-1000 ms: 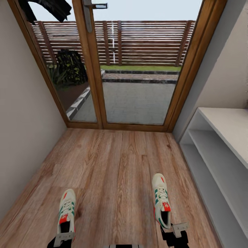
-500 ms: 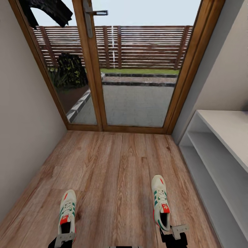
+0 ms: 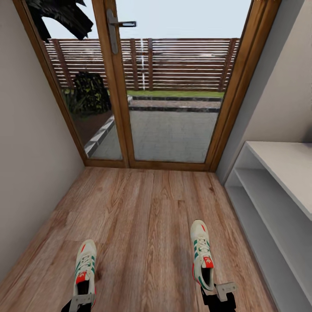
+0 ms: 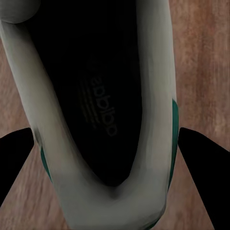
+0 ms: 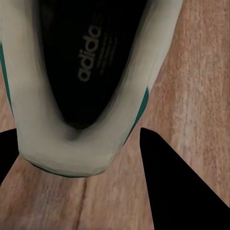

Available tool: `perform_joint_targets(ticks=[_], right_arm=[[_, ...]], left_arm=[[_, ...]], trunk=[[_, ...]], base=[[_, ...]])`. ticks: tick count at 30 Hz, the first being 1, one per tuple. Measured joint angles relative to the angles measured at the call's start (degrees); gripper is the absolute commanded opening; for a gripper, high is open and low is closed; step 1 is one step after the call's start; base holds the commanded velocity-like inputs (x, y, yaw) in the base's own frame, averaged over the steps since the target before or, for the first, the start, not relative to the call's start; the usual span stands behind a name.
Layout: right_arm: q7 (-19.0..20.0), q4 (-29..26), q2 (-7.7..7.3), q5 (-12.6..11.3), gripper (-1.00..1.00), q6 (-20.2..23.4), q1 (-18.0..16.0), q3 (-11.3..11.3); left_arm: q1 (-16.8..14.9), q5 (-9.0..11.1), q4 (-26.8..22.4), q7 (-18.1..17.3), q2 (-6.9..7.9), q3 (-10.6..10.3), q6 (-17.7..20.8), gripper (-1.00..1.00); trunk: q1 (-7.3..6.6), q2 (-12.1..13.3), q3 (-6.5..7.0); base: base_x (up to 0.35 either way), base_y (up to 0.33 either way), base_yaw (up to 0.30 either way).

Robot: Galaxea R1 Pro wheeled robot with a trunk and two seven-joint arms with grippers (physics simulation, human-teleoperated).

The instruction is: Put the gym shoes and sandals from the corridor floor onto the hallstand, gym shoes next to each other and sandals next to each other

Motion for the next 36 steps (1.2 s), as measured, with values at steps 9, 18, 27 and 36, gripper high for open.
perform_joint_targets(ticks=[9, 18, 27, 36], right_arm=[[0.00, 0.00, -0.01, 0.00, -1.00, -0.03, 0.00, 0.00], [0.01, 0.00, -0.01, 0.00, -1.00, -0.04, 0.00, 0.00], [0.01, 0.00, 0.00, 0.01, -1.00, 0.01, 0.00, -0.02], [0.04, 0.00, 0.00, 0.02, -1.00, 0.06, 0.01, 0.00]], left_arm=[[-0.01, -0.08, 0.01, 0.00, -0.02, 0.05, 0.01, -1.00], [-0.01, -0.01, 0.00, 0.00, -0.04, 0.10, 0.01, -1.00], [0.01, 0.01, 0.00, 0.00, -0.05, 0.11, 0.01, -1.00], [0.01, 0.00, 0.01, 0.00, -0.09, 0.12, 0.00, -1.00]], trunk=[[0.00, 0.00, 0.81], [0.00, 0.00, 1.61], [0.00, 0.00, 2.42], [0.00, 0.00, 3.20]], base=[[0.000, 0.000, 0.000], [0.000, 0.010, -0.009], [0.000, 0.177, -0.071], [0.000, 0.302, -0.138]])
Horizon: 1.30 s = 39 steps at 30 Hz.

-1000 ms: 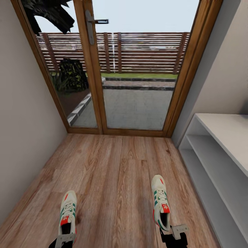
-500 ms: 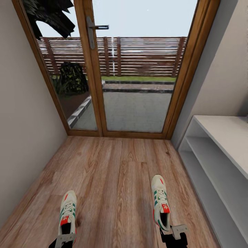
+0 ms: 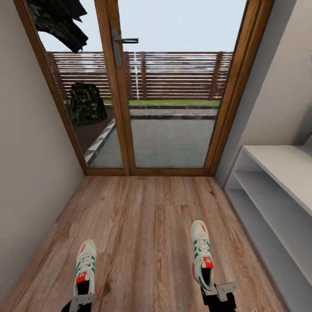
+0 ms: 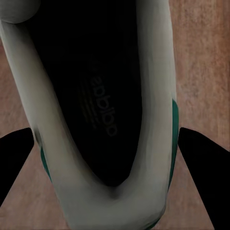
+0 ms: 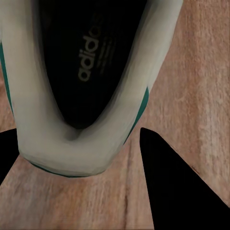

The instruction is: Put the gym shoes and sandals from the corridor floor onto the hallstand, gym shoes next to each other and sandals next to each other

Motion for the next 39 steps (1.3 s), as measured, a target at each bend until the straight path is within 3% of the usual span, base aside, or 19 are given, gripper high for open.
perform_joint_targets(ticks=[17, 39], right_arm=[[0.00, -0.01, 0.13, 0.01, -1.00, 0.00, 0.01, 0.01], [-0.01, -0.01, 0.17, -0.08, -1.00, 0.00, 0.01, 0.00]], left_arm=[[0.00, -0.09, 0.03, 0.00, -0.01, -0.09, 0.00, -1.00], [-0.02, -0.17, 0.09, 0.00, -0.01, -0.08, 0.00, -1.00]], trunk=[[0.00, 0.00, 0.95], [0.00, 0.00, 1.04]], base=[[0.000, 0.308, -0.251], [0.000, 0.308, -0.297]])
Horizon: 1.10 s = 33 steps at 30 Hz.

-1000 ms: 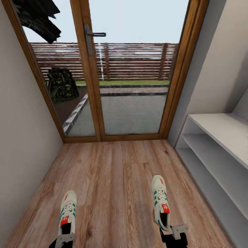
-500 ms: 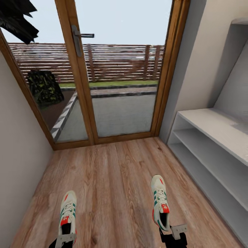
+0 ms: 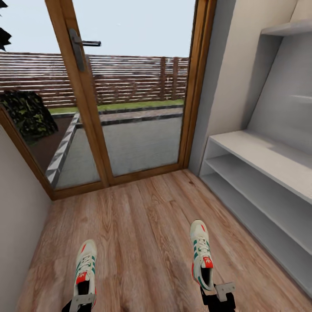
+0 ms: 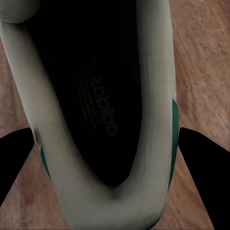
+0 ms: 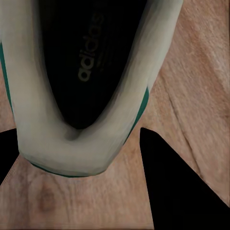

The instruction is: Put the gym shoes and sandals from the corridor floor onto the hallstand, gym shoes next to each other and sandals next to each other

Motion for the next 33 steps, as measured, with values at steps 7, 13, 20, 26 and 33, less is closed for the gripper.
perform_joint_targets(ticks=[7, 13, 20, 26, 33], right_arm=[[-0.02, 0.00, 0.00, 0.00, -1.00, 0.00, 0.00, 0.00], [-0.05, 0.00, 0.03, 0.00, -1.00, 0.00, 0.00, 0.02], [-0.07, -0.01, 0.07, -0.01, -1.00, -0.02, 0.00, 0.01], [-0.05, 0.00, 0.08, -0.01, -1.00, -0.02, 0.00, 0.01], [-0.07, 0.00, 0.08, -0.01, -1.00, -0.02, 0.00, 0.01]], left_arm=[[0.04, -0.15, 0.00, 0.00, 0.00, 0.00, 0.00, -1.00], [0.01, -0.21, 0.01, 0.00, 0.00, 0.01, 0.00, -1.00], [0.03, -0.28, 0.02, -0.01, 0.00, 0.00, 0.01, -1.00], [0.03, -0.33, 0.02, -0.01, 0.00, -0.05, 0.01, -1.00], [0.05, -0.38, 0.03, -0.07, 0.00, -0.09, 0.01, -1.00]], trunk=[[0.00, 0.00, 0.00], [0.00, 0.00, 0.00], [0.00, 0.00, 0.00], [0.00, 0.00, 0.00], [0.00, 0.00, 0.00]], base=[[0.001, 0.308, -0.300], [0.030, 0.272, -0.300], [0.007, 0.059, -0.300], [0.001, 0.006, -0.300], [0.000, 0.001, -0.300]])
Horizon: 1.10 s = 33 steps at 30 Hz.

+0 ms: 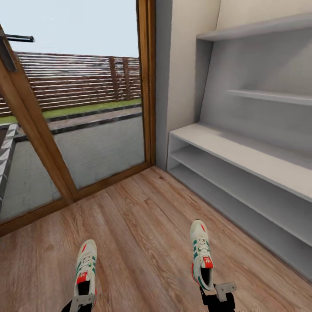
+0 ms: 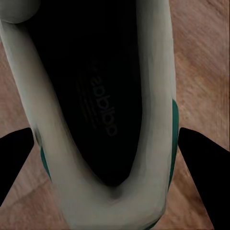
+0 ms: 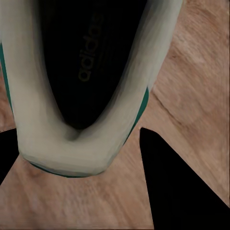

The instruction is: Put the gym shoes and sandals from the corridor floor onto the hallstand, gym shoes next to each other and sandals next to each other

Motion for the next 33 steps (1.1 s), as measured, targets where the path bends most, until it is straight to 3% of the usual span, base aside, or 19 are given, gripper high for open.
perform_joint_targets(ticks=[33], right_arm=[[0.00, 0.00, 0.00, 0.01, -1.00, 0.00, 0.00, 0.00]], left_arm=[[0.00, -0.09, 0.00, -0.01, -0.09, 0.00, 0.00, -1.00]], trunk=[[0.00, 0.00, 0.00]], base=[[0.000, 0.000, -0.300]])
